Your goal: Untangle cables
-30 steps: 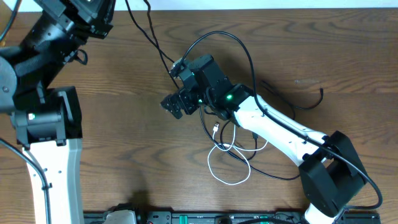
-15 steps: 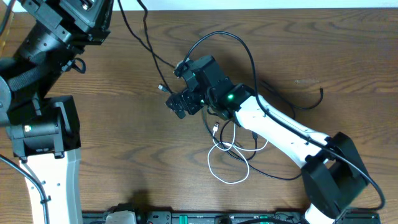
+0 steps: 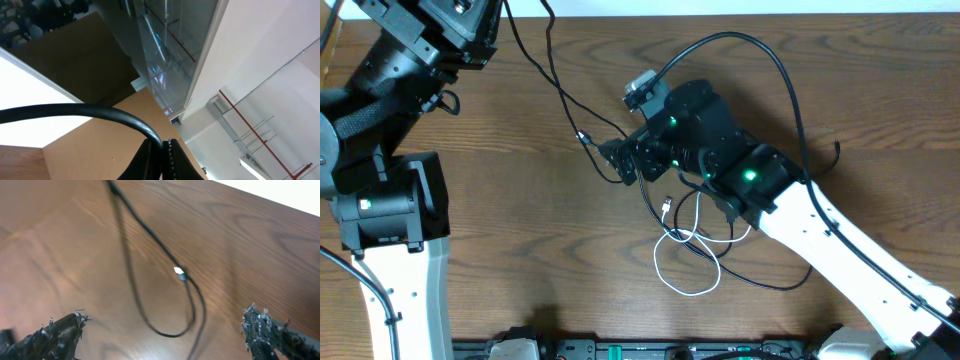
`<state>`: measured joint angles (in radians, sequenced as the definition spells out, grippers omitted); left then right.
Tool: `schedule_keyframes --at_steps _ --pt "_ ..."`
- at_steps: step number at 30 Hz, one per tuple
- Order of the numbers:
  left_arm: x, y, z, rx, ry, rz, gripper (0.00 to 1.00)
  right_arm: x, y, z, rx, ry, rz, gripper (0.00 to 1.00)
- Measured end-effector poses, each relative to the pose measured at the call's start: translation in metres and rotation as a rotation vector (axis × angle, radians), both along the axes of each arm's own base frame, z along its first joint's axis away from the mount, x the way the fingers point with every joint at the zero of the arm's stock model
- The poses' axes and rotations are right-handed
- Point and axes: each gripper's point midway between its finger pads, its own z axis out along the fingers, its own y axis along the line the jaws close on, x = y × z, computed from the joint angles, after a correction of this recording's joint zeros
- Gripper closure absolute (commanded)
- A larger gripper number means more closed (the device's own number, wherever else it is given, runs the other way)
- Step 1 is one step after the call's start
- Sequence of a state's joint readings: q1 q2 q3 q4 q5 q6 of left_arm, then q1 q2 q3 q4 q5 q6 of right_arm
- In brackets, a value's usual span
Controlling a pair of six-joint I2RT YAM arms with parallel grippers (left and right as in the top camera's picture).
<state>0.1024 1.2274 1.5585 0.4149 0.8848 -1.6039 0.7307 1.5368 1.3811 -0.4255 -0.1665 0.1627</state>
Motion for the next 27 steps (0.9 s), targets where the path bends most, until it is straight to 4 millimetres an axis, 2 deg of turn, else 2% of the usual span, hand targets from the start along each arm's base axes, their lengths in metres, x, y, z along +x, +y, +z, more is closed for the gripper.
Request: schedule_keyframes --at_steps 3,11,13,15,16,17,20,21,22,27 --pt "0.000 0.000 0.000 0.000 0.001 -0.001 0.93 0.011 0.000 -0.022 -0.061 0.001 -0.024 0.01" --pt "-0.006 -0.001 0.003 -0.008 -0.001 -0.007 0.93 0.042 0.018 -0.109 -0.173 0.065 -0.043 0.01" --pt "-0.010 -0.001 0.005 -0.009 -0.006 -0.008 0.93 0.048 0.022 -0.123 -0.180 0.068 -0.045 0.05" --pt "-0.014 -0.001 0.007 -0.009 -0.013 -0.008 0.93 0.051 0.024 -0.131 -0.185 0.072 -0.047 0.17" --pt "-0.015 -0.002 0.008 -0.008 -0.016 -0.009 0.93 0.053 0.025 -0.132 -0.184 0.065 -0.047 0.44" --pt "-0.017 -0.002 0.009 -0.008 -0.019 -0.009 0.93 0.054 0.026 -0.132 -0.180 0.062 -0.049 0.57" --pt "-0.019 -0.002 0.009 -0.005 -0.023 -0.011 0.93 0.057 0.026 -0.131 -0.174 0.052 -0.054 0.80" --pt "-0.019 -0.002 0.009 -0.005 -0.023 -0.012 0.93 0.058 0.025 -0.130 -0.171 0.055 -0.058 0.93" --pt "-0.019 -0.003 0.009 -0.005 -0.022 -0.012 0.93 0.058 0.024 -0.131 -0.170 0.058 -0.064 0.99" --pt "-0.019 -0.003 0.009 -0.003 -0.021 -0.014 0.93 0.061 0.021 -0.131 -0.164 0.071 -0.083 0.99"
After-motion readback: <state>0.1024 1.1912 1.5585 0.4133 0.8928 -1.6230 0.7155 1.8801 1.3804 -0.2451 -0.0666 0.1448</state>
